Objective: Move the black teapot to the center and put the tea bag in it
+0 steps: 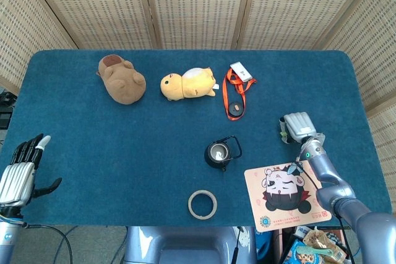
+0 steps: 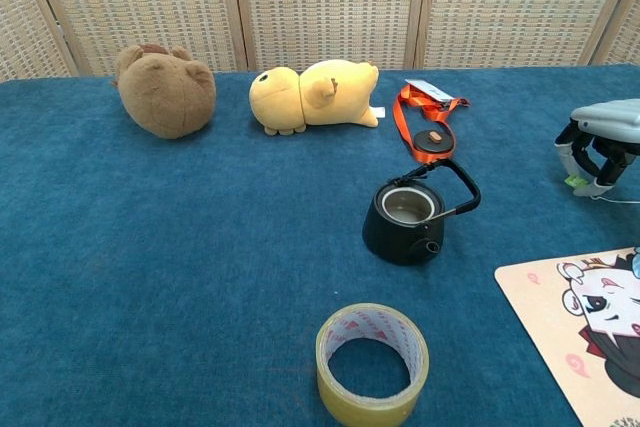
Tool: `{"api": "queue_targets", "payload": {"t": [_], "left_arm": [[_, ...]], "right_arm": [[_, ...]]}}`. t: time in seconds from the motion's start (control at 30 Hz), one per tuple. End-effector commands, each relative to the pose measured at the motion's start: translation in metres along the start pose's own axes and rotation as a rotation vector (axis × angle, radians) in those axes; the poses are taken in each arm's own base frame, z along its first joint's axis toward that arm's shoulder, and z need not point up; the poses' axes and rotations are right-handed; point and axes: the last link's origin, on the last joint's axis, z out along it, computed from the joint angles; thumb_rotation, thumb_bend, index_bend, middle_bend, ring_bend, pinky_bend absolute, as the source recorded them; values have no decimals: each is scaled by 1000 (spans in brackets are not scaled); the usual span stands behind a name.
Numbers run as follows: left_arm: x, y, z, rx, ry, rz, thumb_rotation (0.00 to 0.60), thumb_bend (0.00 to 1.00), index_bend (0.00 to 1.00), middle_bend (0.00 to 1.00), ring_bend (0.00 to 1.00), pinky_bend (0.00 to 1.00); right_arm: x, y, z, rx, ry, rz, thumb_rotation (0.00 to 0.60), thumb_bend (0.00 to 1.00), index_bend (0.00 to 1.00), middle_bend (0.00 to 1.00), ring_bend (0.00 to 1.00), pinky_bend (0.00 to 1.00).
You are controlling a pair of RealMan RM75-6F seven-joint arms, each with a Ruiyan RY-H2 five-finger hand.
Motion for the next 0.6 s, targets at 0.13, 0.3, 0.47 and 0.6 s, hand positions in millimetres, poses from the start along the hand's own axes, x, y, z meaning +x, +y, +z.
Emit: {"api": "queue_targets", "payload": {"t": [0.13, 0.3, 0.47, 0.6], "left_arm": [[0, 0, 0, 1, -1, 0, 600, 260, 0, 0, 0, 0], [0, -1, 0, 2, 0, 1, 600, 260, 0, 0, 0, 0], [1, 0, 0, 0, 3, 0, 600, 259, 0, 0, 0, 0], [1, 0, -1, -1, 6, -3, 600, 260, 0, 0, 0, 0]], "right_arm": [[1, 1, -1, 0, 7, 6, 600, 694, 641, 766, 873, 968], [5, 3, -3, 5, 23, 9, 600, 695, 645, 766, 873, 968], [10, 2, -6, 19, 41, 10, 600, 695, 650, 767, 873, 968], [17, 2, -11, 37, 68, 19, 600, 696, 655, 768, 874, 968]]}}
